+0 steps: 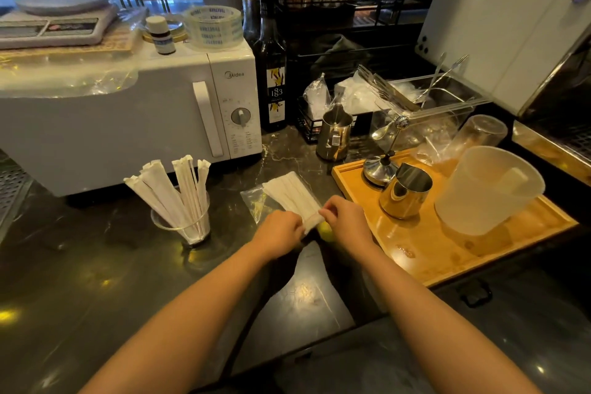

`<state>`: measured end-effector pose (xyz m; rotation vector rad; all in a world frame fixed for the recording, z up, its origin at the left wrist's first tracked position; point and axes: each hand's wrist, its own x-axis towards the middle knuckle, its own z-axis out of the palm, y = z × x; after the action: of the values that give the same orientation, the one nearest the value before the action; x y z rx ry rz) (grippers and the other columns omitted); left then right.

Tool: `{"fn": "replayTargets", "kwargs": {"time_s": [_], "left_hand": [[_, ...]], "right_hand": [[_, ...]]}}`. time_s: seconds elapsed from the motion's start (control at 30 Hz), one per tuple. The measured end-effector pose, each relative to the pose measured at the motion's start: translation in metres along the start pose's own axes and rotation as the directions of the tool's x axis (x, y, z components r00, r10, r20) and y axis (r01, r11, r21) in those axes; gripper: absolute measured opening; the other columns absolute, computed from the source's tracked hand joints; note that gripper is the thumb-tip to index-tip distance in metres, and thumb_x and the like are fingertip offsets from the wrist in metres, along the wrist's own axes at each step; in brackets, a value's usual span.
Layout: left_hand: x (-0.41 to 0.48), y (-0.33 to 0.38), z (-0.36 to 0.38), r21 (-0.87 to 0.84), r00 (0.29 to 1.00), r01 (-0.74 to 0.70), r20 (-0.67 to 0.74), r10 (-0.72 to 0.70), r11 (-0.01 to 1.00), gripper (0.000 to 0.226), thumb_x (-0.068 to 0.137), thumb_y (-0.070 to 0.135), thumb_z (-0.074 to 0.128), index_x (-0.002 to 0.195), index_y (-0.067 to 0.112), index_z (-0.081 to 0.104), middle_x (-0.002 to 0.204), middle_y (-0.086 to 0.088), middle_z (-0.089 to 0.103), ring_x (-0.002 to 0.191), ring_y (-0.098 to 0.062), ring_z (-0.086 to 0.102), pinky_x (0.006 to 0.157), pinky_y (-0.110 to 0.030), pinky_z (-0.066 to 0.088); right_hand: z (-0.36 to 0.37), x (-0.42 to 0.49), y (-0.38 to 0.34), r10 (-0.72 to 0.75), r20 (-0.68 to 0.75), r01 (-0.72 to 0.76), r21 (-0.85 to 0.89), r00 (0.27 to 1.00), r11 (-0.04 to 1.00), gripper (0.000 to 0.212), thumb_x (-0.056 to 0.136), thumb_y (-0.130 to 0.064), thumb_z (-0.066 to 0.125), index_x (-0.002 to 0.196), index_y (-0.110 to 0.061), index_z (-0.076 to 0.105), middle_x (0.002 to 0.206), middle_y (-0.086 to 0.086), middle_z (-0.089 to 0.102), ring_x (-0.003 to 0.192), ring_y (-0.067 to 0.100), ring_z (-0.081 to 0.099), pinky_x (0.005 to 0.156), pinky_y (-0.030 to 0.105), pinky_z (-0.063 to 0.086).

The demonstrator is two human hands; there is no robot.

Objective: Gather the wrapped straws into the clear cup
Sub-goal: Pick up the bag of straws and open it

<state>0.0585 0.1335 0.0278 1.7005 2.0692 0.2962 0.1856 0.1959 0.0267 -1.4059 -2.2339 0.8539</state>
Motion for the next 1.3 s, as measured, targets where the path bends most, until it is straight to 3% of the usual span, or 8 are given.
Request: {"fn": "replayTargets", "kwargs": {"time_s": [0.17, 0.33, 0.53, 0.63, 0.8, 0.97, 1.13, 1.3], "left_hand": [[-0.012, 0.003, -0.034, -0.311, 1.000, -0.004, 0.021, 0.011, 0.950, 0.018, 0.087, 0.017, 0.053, 0.087, 0.006, 0.067, 0.087, -0.009, 0.066, 0.079, -0.015, 0.055, 0.072, -0.025, 0.044], [-0.028, 0.003, -0.066, -0.585, 0.999, -0.004, -0.042, -0.025, 0.811, 0.021, 0.084, 0.012, 0.057, 0.064, 0.018, 0.059, 0.063, 0.002, 0.055, 0.060, -0.009, 0.051, 0.057, -0.017, 0.043], [-0.048, 0.001, -0.089, -0.772, 0.992, -0.067, -0.118, -0.039, 0.632, 0.026, 0.084, 0.012, 0.057, 0.059, 0.017, 0.055, 0.062, -0.002, 0.052, 0.059, -0.014, 0.046, 0.058, -0.022, 0.038], [-0.053, -0.001, -0.096, -0.822, 0.992, -0.066, -0.116, -0.054, 0.566, 0.025, 0.085, 0.013, 0.056, 0.060, 0.016, 0.055, 0.065, -0.005, 0.053, 0.065, -0.021, 0.047, 0.064, -0.029, 0.038], [-0.060, -0.005, -0.104, -0.839, 0.997, -0.042, -0.070, -0.031, 0.543, 0.024, 0.088, 0.017, 0.051, 0.065, 0.015, 0.054, 0.065, -0.003, 0.054, 0.059, -0.011, 0.052, 0.064, -0.023, 0.041], [-0.063, -0.012, -0.096, -0.885, 0.997, 0.014, -0.020, -0.068, 0.465, 0.020, 0.086, 0.017, 0.054, 0.066, 0.014, 0.056, 0.075, -0.015, 0.056, 0.081, -0.032, 0.054, 0.079, -0.044, 0.041], [-0.069, -0.018, -0.090, -0.904, 1.000, 0.005, 0.008, 0.005, 0.428, 0.021, 0.084, 0.009, 0.057, 0.063, 0.013, 0.054, 0.066, -0.002, 0.061, 0.060, -0.010, 0.064, 0.058, -0.022, 0.051], [-0.077, -0.026, -0.091, -0.912, 0.991, -0.006, 0.049, 0.122, 0.410, 0.008, 0.079, 0.008, 0.061, 0.086, 0.004, 0.062, 0.072, -0.003, 0.069, 0.068, -0.013, 0.069, 0.064, -0.023, 0.058]], "right_hand": [[-0.006, 0.004, -0.021, 0.005, -0.073, 0.010, 0.199, 0.997, 0.980, 0.009, 0.088, -0.019, 0.058, 0.091, -0.011, 0.061, 0.077, -0.006, 0.053, 0.070, 0.007, 0.050, 0.059, 0.015, 0.040], [-0.009, 0.002, -0.053, 0.020, -0.114, 0.037, 0.469, 0.993, 0.883, 0.009, 0.087, -0.020, 0.059, 0.086, -0.013, 0.053, 0.076, -0.006, 0.053, 0.078, 0.018, 0.058, 0.074, 0.040, 0.054], [-0.017, -0.003, -0.092, 0.003, -0.071, 0.047, 0.690, 0.997, 0.722, 0.016, 0.093, -0.023, 0.048, 0.077, -0.026, 0.046, 0.082, -0.003, 0.052, 0.072, 0.011, 0.056, 0.060, 0.019, 0.049], [-0.020, -0.005, -0.107, 0.001, -0.050, 0.035, 0.711, 0.999, 0.702, 0.016, 0.094, -0.021, 0.047, 0.078, -0.025, 0.046, 0.081, -0.002, 0.053, 0.070, 0.011, 0.056, 0.060, 0.020, 0.049], [-0.022, -0.009, -0.122, -0.004, 0.044, -0.028, 0.688, 0.999, 0.725, 0.008, 0.092, -0.015, 0.050, 0.085, -0.015, 0.046, 0.079, 0.003, 0.051, 0.067, 0.014, 0.056, 0.062, 0.023, 0.050], [-0.021, -0.023, -0.127, -0.014, 0.241, -0.149, 0.640, 0.970, 0.754, 0.024, 0.093, -0.020, 0.047, 0.070, -0.014, 0.049, 0.060, 0.000, 0.047, 0.052, 0.009, 0.047, 0.045, 0.018, 0.040], [-0.019, -0.033, -0.123, -0.046, 0.367, -0.209, 0.626, 0.929, 0.751, 0.027, 0.094, -0.026, 0.045, 0.070, -0.014, 0.053, 0.056, 0.000, 0.050, 0.046, 0.007, 0.052, 0.047, 0.020, 0.047], [-0.018, -0.037, -0.122, -0.107, 0.436, -0.202, 0.603, 0.893, 0.772, 0.025, 0.092, -0.028, 0.048, 0.075, -0.013, 0.059, 0.059, -0.001, 0.055, 0.049, 0.005, 0.056, 0.049, 0.018, 0.048]]}}
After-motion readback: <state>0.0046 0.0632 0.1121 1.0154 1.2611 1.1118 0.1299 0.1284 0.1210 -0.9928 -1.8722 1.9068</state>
